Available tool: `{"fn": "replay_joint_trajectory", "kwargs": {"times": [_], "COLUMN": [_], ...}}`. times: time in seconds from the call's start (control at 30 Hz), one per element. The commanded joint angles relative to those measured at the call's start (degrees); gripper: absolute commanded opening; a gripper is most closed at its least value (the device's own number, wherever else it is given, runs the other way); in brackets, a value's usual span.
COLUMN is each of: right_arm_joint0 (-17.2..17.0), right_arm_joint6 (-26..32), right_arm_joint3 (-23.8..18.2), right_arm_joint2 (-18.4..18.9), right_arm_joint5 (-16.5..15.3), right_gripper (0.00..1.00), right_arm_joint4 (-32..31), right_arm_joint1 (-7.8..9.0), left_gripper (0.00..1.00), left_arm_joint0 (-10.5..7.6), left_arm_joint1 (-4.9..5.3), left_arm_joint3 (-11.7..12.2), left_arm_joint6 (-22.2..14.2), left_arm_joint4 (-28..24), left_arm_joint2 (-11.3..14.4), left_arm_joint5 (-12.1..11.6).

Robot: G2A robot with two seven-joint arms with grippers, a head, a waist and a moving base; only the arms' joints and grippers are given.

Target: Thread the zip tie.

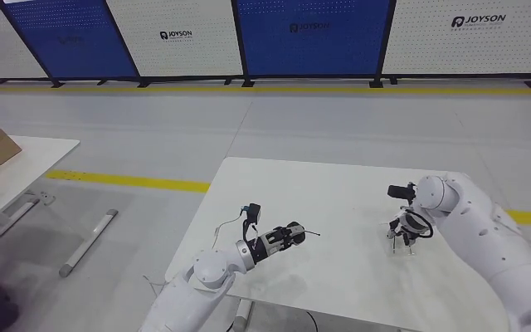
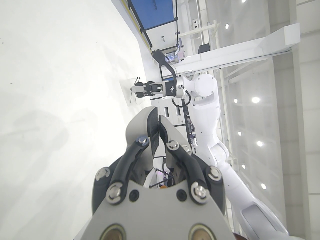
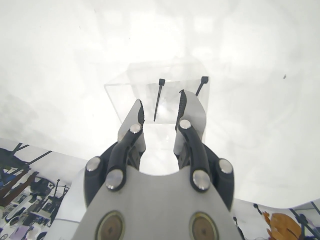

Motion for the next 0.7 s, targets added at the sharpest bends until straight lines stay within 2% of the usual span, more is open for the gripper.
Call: {"fn": "replay_joint_trajectory", "kwargs": {"times": [0.0,0.4,0.63,0.67], "right_arm_joint0": [0.22,1.64,1.55,1.41], "right_arm_joint6": [-0.1,-0.69,-1.23,-1.03], "right_arm_joint3": [1.0,6.52,5.81,5.35], "right_arm_joint2": [-0.26,-1.04,0.19,0.39], "right_arm_joint5": [-0.49,-2.29,-4.37,-4.79], "right_gripper": [0.27,0.26,0.3,0.33], "right_arm_joint4": [0.04,-0.11,-0.42,-0.47], "right_arm_joint1": [-0.53,-3.24,-2.97,-2.82], "left_gripper": [0.0,0.0,0.0,0.0], "left_arm_joint0": [0.0,0.0,0.0,0.0], "left_arm_joint1": [0.0,0.0,0.0,0.0], "left_arm_joint3": [0.0,0.0,0.0,0.0], "left_arm_joint6": [0.0,0.0,0.0,0.0], "left_arm_joint4": [0.0,0.0,0.0,0.0], "left_arm_joint2": [0.0,0.0,0.0,0.0], "left_arm_joint5": [0.0,0.0,0.0,0.0]}}
